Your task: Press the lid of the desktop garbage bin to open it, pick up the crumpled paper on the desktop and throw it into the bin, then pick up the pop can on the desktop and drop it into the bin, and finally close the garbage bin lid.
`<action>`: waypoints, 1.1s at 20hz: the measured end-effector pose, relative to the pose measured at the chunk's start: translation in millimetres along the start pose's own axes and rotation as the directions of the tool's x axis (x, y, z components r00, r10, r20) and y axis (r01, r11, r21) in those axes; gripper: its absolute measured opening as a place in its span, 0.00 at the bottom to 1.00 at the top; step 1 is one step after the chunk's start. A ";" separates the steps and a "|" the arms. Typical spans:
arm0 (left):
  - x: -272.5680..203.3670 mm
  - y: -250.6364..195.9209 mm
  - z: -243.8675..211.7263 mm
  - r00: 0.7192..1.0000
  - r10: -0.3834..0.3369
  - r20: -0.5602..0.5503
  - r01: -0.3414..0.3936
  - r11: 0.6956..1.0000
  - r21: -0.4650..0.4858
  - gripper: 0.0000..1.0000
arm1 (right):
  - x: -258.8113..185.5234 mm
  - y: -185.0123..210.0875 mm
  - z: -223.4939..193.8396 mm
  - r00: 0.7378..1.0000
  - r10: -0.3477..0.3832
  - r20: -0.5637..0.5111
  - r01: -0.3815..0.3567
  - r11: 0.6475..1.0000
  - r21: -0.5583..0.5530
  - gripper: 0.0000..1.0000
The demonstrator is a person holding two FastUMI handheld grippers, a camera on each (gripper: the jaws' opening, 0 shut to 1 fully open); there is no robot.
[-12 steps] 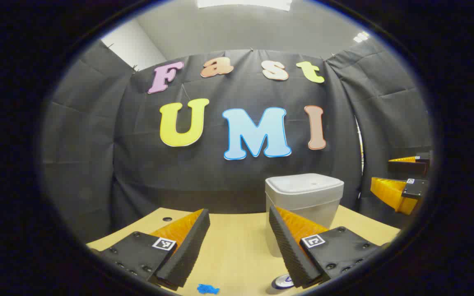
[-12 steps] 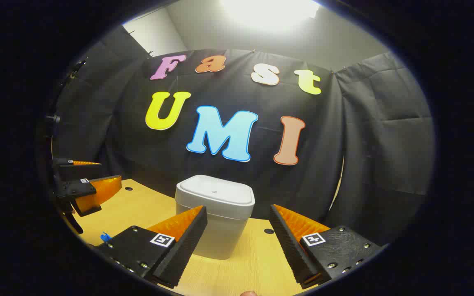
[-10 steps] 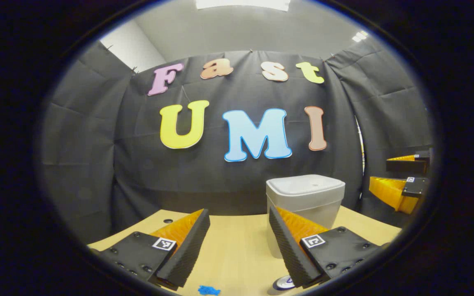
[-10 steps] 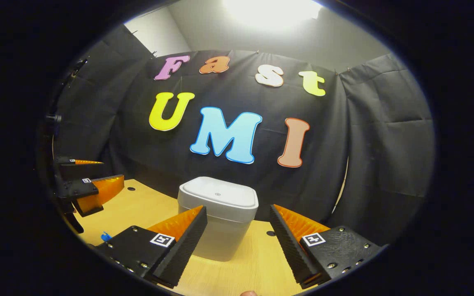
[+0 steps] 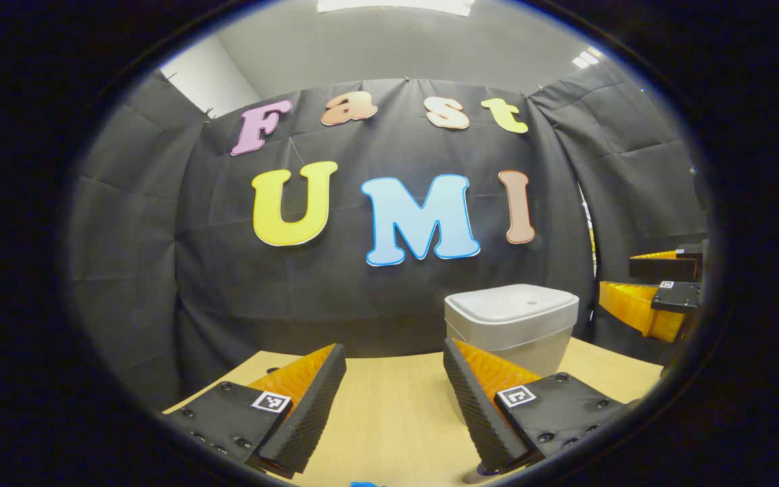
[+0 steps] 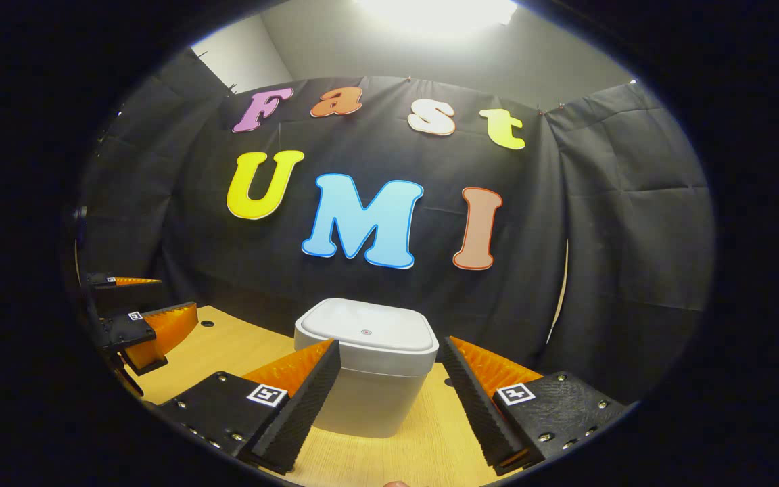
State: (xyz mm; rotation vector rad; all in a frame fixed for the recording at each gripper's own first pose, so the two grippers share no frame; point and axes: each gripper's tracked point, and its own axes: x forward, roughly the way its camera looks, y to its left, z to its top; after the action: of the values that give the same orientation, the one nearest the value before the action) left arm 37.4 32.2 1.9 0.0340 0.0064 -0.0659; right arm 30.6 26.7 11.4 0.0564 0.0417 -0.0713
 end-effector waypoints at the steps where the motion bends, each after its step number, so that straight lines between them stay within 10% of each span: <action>1: 2.8 1.7 -1.5 1.000 -0.005 -0.005 0.005 1.000 -0.003 0.95 | 1.6 3.5 -0.5 1.000 0.000 -0.008 0.000 1.000 -0.002 0.97; 7: 10.8 15.7 -6.7 1.000 -0.009 -0.016 0.009 1.000 -0.008 0.95 | 15.1 14.3 -1.5 1.000 0.003 -0.028 -0.003 1.000 -0.015 0.97; 19: 11.0 26.3 -16.5 0.999 0.036 -0.036 -0.037 0.999 -0.030 0.99 | 34.9 16.1 -11.9 0.998 0.020 -0.068 -0.019 1.000 0.001 0.01; 22: 11.7 26.3 -18.1 0.998 0.039 -0.042 -0.041 0.998 -0.039 0.99 | 36.1 23.8 -11.7 0.996 0.059 -0.069 -0.059 0.998 0.008 0.01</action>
State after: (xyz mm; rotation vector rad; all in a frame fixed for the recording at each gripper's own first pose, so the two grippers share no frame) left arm 50.6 58.2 -15.3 -0.0047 0.0483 -0.0251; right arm 67.8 48.6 -0.5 0.0659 0.1087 -0.0106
